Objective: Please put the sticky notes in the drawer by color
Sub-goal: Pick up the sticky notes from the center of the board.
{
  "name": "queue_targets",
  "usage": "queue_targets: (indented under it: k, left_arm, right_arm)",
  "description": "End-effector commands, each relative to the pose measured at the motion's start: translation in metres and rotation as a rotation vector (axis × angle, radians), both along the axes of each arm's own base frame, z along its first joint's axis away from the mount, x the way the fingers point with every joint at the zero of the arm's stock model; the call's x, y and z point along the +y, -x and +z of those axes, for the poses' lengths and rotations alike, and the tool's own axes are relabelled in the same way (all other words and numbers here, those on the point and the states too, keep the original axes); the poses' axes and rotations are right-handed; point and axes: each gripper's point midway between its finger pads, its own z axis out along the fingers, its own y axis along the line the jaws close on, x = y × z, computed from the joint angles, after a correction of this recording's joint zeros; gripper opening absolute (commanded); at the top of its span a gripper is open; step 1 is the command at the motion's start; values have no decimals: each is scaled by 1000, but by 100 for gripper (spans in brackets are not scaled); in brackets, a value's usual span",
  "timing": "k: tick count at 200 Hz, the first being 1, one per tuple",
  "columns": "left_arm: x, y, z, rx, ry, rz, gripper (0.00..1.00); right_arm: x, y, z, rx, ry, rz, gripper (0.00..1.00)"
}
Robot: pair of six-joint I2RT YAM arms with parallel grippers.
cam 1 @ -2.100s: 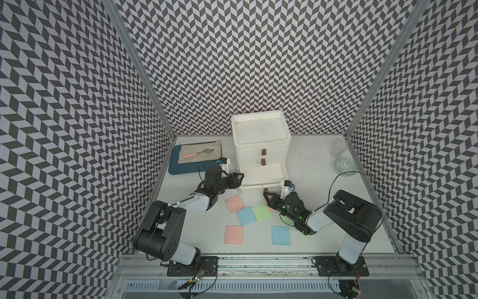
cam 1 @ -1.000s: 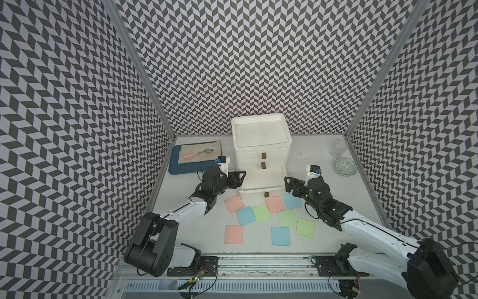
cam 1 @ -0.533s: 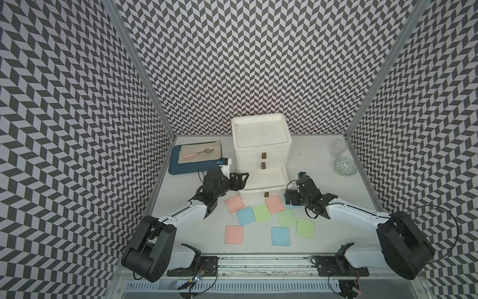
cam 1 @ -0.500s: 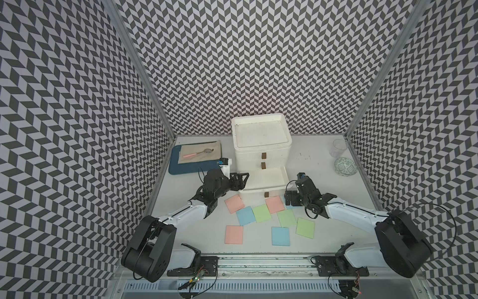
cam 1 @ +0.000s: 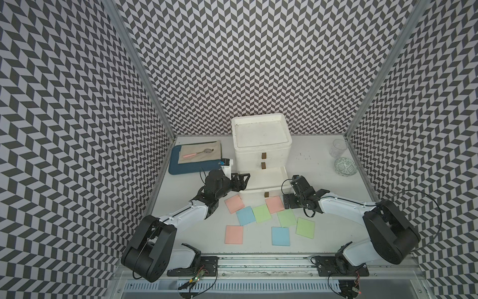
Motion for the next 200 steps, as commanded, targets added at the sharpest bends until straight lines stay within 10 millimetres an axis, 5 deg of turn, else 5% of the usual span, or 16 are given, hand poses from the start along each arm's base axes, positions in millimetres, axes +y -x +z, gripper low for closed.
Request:
queue_targets:
  k: [1,160,200]
  left_arm:
    - [-1,1,4,-37,-8,-2,82]
    - [-1,7,11,-58,5,-7,82]
    - [-2,9,14,-65,15,-11,82]
  right_arm:
    - [1,-2,-6,9,67,5,100]
    - [-16,18,-25,125,164,-41,86]
    - [-15,19,-26,135,163,-45,71]
